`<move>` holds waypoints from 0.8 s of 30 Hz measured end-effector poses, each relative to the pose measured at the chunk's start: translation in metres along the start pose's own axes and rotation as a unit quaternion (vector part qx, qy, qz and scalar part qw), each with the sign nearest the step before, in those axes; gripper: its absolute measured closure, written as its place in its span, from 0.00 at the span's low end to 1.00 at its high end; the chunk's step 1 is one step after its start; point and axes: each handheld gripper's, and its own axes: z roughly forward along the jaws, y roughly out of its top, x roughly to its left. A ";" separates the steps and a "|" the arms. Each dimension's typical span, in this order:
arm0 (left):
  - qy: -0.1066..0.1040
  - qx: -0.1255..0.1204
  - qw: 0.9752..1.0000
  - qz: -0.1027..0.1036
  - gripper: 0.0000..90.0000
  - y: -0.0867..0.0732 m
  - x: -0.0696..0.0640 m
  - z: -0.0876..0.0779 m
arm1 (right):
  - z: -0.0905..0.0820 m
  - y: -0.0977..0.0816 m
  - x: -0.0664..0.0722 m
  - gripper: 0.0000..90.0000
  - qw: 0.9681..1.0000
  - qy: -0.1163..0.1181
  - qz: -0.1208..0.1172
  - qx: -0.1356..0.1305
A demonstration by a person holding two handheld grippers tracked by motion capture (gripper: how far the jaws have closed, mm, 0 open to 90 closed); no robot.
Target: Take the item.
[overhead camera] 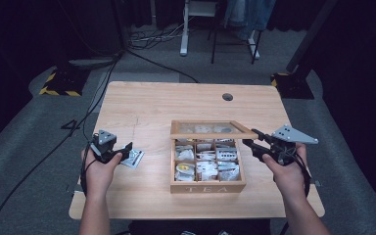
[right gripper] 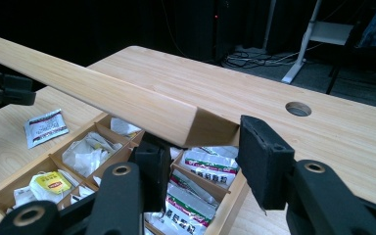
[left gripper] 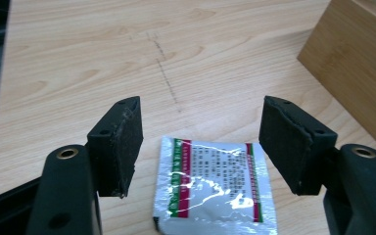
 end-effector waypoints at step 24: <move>-0.116 -0.009 0.991 0.067 0.34 0.028 -0.060 -0.032 | -0.002 0.004 -0.002 0.63 1.000 0.009 -0.007 0.021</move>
